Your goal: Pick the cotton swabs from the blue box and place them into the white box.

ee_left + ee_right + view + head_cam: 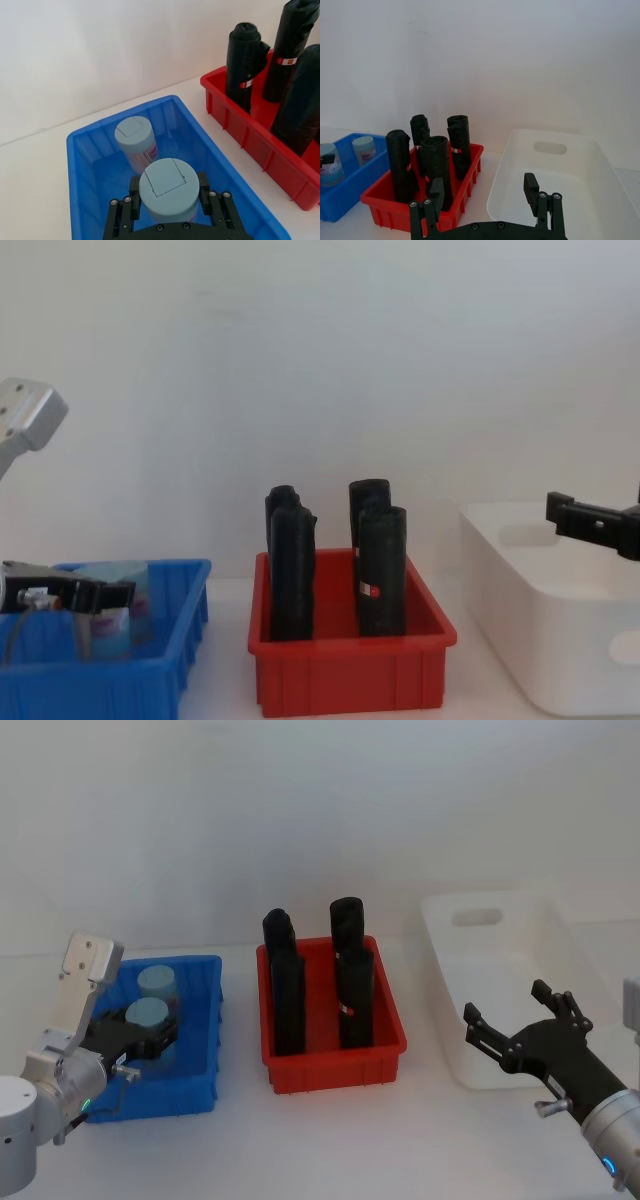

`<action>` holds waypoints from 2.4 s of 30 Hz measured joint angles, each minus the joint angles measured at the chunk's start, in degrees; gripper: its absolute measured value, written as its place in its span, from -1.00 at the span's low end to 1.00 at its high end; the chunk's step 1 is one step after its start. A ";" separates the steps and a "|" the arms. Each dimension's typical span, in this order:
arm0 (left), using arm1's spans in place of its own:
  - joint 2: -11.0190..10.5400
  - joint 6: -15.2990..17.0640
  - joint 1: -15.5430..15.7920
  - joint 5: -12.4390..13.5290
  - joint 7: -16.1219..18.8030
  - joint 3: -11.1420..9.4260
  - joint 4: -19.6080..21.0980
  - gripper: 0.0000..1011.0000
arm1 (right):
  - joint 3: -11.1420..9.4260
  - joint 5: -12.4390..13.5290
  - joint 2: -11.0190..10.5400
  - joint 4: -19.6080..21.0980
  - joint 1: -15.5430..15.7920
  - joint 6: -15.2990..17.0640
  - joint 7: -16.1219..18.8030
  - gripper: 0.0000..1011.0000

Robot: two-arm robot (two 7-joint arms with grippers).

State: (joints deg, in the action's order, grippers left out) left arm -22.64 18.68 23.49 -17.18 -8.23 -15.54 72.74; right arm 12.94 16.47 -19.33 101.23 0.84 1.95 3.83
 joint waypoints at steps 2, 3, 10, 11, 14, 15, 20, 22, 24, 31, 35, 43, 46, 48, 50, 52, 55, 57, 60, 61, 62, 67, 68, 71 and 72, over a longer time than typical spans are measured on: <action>-0.26 0.33 -0.22 0.13 -0.48 0.14 1.34 0.33 | 0.00 0.00 0.00 0.00 0.00 0.00 0.00 0.98; -0.35 0.44 -0.29 0.17 -0.67 0.17 1.76 0.33 | 0.00 0.00 0.00 0.00 0.00 0.00 0.00 0.98; -1.27 2.01 -0.79 0.33 -3.60 0.56 6.19 0.33 | 0.00 0.00 0.00 0.00 0.00 0.00 0.00 0.98; -1.39 2.17 -0.83 0.33 -3.94 0.59 6.62 0.33 | 0.00 0.00 0.00 0.00 0.00 0.00 0.00 0.98; -1.76 2.90 -0.88 0.31 -5.54 0.77 8.60 0.33 | 0.00 0.00 0.00 0.00 0.00 0.00 0.00 0.98; -1.81 3.08 -0.88 0.29 -5.96 0.79 8.88 0.33 | 0.00 0.00 0.00 0.00 0.00 0.00 0.00 0.98; -2.29 4.11 -0.80 -0.03 -8.74 0.95 11.35 0.33 | 0.00 0.00 0.00 0.00 0.00 0.00 0.00 0.98; -2.44 4.61 -0.62 -0.29 -10.18 1.00 12.29 0.33 | 0.00 0.00 0.00 0.00 0.00 0.00 0.00 0.98; -2.55 5.19 -0.40 -0.59 -11.85 1.01 13.10 0.33 | 0.00 0.00 0.00 0.00 0.00 0.00 0.00 0.98; -2.55 7.02 0.68 -1.30 -16.91 0.78 14.98 0.33 | 0.00 0.00 0.00 0.00 0.00 0.00 0.00 0.98; -2.29 8.10 1.43 -1.51 -19.72 0.40 15.67 0.33 | 0.00 0.00 0.00 0.00 0.00 0.00 0.00 0.98; -1.38 9.89 3.20 -1.43 -25.24 -0.77 16.62 0.33 | 0.00 0.00 0.00 0.00 0.00 0.00 0.00 0.98; -1.03 10.40 3.79 -1.24 -26.88 -1.24 16.92 0.33 | 0.00 0.00 0.00 0.00 0.00 0.00 0.00 0.98; -0.83 10.70 4.13 -1.10 -27.83 -1.50 17.12 0.33 | 0.00 0.00 0.00 0.00 0.00 0.00 0.00 0.98; -0.73 10.85 4.32 -1.04 -28.31 -1.65 17.22 0.33 | 0.00 0.00 0.00 0.00 0.00 0.00 0.00 0.98; -0.58 11.09 4.59 -0.93 -29.01 -1.85 17.36 0.33 | 0.00 0.00 0.00 0.00 0.00 0.00 0.00 0.98; -0.46 11.30 4.80 -0.84 -29.60 -2.02 17.49 0.33 | 0.00 0.00 0.00 0.00 0.00 0.00 0.00 0.98; -0.33 11.51 5.03 -0.76 -30.25 -2.21 17.60 0.33 | 0.00 0.00 0.00 0.00 0.00 0.00 0.00 0.98; -0.25 11.63 5.17 -0.69 -30.65 -2.32 17.69 0.33 | 0.00 0.00 0.00 0.00 0.00 0.00 0.00 0.98; -0.22 11.67 5.21 -0.68 -30.76 -2.35 17.72 0.33 | 0.00 0.00 0.00 0.00 0.00 0.00 0.00 0.98; -0.18 11.73 5.28 -0.65 -30.94 -2.40 17.75 0.33 | 0.00 0.00 0.00 0.00 0.00 0.00 0.00 0.98; -0.08 11.91 5.46 -0.59 -31.44 -2.55 17.82 0.33 | 0.00 -0.02 0.01 0.00 0.00 0.00 0.03 0.98; -0.05 11.95 5.50 -0.58 -31.57 -2.58 17.85 0.33 | 0.00 -0.04 0.01 0.00 -0.01 0.00 0.06 0.98; -0.01 12.00 5.55 -0.56 -31.71 -2.62 17.89 0.33 | 0.02 -0.26 0.03 0.00 -0.12 0.12 0.61 0.98; 0.01 12.03 5.60 -0.55 -31.82 -2.65 17.91 0.33 | 0.04 -0.33 0.04 0.00 -0.16 0.16 0.82 0.98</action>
State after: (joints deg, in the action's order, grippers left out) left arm -22.63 30.71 29.08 -17.73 -40.05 -18.19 90.65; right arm 12.98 16.13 -19.29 101.23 0.68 2.11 4.64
